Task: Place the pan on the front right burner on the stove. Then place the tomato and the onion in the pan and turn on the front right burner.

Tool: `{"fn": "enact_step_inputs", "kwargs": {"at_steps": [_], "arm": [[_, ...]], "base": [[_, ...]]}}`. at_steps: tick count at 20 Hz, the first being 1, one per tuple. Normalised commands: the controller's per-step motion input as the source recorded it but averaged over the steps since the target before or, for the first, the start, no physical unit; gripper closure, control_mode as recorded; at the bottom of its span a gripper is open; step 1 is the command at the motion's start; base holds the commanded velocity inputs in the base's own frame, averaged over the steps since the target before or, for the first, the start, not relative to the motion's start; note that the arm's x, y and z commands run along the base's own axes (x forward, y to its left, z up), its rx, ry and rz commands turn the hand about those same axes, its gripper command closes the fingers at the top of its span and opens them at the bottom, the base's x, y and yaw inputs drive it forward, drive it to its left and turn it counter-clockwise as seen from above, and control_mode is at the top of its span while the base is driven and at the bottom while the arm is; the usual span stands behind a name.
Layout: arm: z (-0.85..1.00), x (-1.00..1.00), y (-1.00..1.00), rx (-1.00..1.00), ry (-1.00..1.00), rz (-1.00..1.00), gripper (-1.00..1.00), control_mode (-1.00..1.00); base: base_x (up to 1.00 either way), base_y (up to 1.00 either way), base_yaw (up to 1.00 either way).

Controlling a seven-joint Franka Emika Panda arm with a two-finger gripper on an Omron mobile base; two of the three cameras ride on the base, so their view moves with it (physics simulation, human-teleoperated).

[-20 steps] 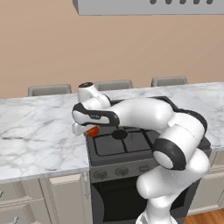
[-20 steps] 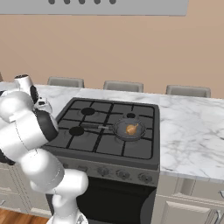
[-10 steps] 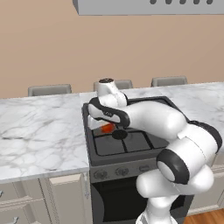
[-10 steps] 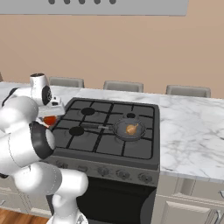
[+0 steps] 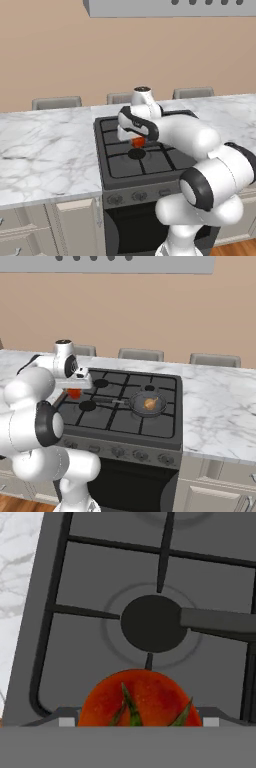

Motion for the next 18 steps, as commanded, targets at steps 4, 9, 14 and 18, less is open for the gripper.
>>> {"fn": "enact_step_inputs", "kwargs": {"at_steps": [4, 9, 14, 18], "arm": [[0.09, 0.27, -0.58, 0.0, 0.0, -0.15, 1.0, -1.0], [0.09, 0.23, -0.54, 0.0, 0.0, -0.15, 1.0, -1.0], [0.01, 0.07, -0.57, 0.0, 0.0, -0.11, 1.0, -1.0], [0.0, 0.1, -0.6, 0.0, 0.0, -0.08, 1.0, -1.0]], "base": [[0.0, 0.0, 0.0], [0.0, 0.0, 0.0], [0.0, 0.0, 0.0], [0.0, 0.0, 0.0]]}}
